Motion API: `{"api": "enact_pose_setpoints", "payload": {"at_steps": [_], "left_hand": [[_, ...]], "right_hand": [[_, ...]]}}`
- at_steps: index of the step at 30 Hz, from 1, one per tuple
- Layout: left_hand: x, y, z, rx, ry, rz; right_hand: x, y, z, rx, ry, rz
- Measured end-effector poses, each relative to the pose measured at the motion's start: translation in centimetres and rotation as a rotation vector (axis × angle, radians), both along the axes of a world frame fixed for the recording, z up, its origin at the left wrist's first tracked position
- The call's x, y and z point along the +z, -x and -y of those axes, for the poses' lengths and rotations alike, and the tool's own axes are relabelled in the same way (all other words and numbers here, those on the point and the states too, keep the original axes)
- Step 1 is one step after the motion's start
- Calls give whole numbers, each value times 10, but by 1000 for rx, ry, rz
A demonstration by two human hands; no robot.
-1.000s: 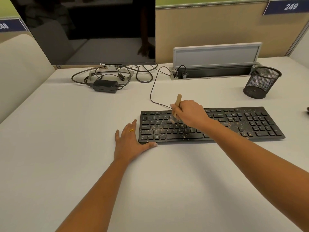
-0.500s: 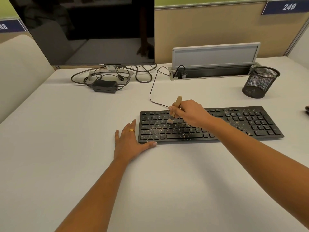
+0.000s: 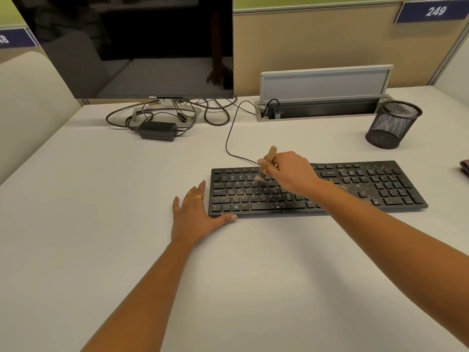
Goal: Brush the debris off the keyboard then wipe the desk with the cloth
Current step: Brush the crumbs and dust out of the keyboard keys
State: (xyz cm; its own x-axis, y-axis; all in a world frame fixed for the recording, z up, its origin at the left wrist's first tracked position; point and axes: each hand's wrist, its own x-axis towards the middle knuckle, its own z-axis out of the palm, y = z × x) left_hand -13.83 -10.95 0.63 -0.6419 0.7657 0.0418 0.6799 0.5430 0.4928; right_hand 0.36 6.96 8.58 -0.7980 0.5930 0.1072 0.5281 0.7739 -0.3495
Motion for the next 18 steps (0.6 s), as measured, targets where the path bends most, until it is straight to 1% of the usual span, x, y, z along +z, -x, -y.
{"api": "enact_pose_setpoints", "payload": {"at_steps": [2,4,8,14,18], "left_hand": [[0,0,0,-3,2,3],[1,0,0,-5,6,6],[1,0,0,-3,15,-1],[2,0,0,-5,16,7],[1,-1,0,4,13,0]], "right_hand": [[1,0,4,2,-65,31],[2,2,5,-11,-79,19],[2,1,-1,-119,6,-105],[-1,-3,-1,-91,103,-59],[0,-2,-2,-115,107,-110]]}}
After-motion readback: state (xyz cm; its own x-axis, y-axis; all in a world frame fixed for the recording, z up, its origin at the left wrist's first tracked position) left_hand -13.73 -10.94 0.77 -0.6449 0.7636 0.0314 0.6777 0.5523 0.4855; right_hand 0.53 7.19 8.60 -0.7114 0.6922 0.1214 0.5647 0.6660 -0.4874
